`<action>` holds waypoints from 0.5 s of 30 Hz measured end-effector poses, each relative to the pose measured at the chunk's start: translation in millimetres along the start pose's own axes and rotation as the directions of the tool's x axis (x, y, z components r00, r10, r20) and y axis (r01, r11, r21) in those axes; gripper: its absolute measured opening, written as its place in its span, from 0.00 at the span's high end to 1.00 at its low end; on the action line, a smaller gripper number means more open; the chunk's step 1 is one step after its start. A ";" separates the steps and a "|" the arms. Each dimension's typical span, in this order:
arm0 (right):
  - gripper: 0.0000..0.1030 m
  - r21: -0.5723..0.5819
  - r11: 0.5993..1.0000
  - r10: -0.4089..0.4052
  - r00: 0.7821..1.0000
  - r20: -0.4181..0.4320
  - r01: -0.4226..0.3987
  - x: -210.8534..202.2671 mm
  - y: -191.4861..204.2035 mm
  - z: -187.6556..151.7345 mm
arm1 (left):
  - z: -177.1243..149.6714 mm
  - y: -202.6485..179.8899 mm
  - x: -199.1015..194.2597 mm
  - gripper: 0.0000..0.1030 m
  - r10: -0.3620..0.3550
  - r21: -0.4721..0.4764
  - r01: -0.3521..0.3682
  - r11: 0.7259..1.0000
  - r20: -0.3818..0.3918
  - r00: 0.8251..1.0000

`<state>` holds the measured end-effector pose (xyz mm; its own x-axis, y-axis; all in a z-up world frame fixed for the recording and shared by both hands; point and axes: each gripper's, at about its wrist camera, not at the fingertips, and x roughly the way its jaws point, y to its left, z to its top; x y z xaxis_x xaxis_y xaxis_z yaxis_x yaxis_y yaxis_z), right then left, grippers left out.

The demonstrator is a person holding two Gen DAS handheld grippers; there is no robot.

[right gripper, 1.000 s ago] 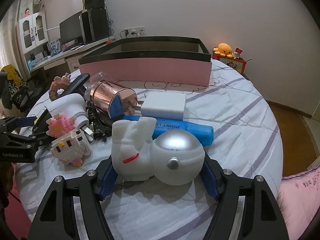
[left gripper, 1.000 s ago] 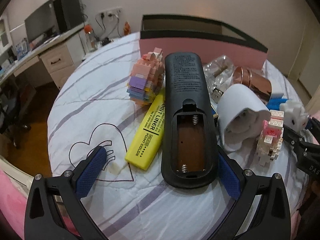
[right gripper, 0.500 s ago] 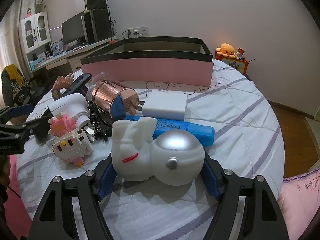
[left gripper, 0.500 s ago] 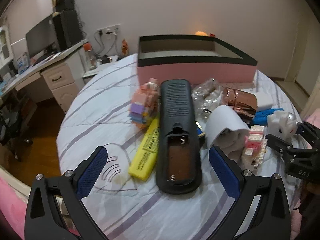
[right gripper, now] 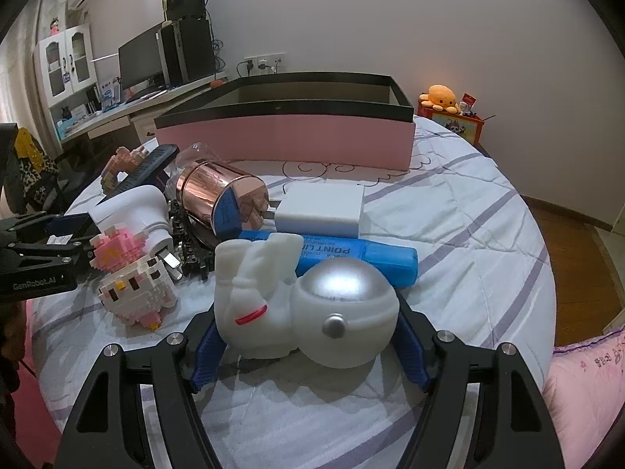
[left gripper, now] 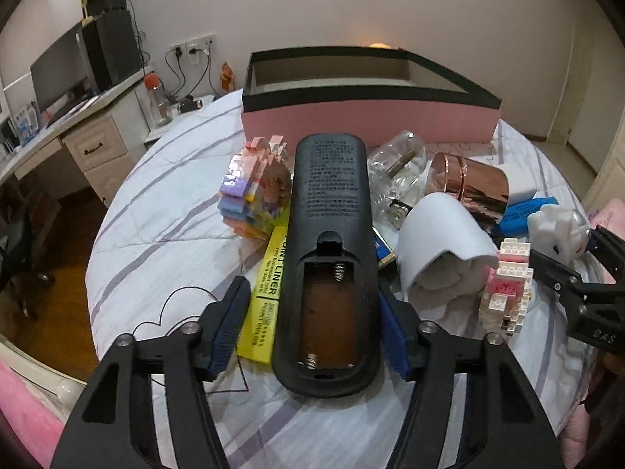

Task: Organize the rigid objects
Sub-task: 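Close the right gripper on the rabbit lamp while the left gripper grasps the black remote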

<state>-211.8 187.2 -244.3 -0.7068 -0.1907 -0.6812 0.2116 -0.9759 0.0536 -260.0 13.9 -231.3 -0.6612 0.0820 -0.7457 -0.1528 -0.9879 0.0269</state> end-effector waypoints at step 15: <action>0.31 0.009 1.000 -0.004 1.000 -0.011 0.004 -9.9 0.5 -1.4 | -12.7 7.2 -26.9 0.56 -0.076 -0.016 0.077 0.997 0.035 0.996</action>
<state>-203.8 188.8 -238.5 -0.7003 -0.1859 -0.6892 0.2026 -0.9776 0.0577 -233.9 2.9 -219.5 -0.6730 0.1618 -0.7217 -0.1918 -0.9806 -0.0409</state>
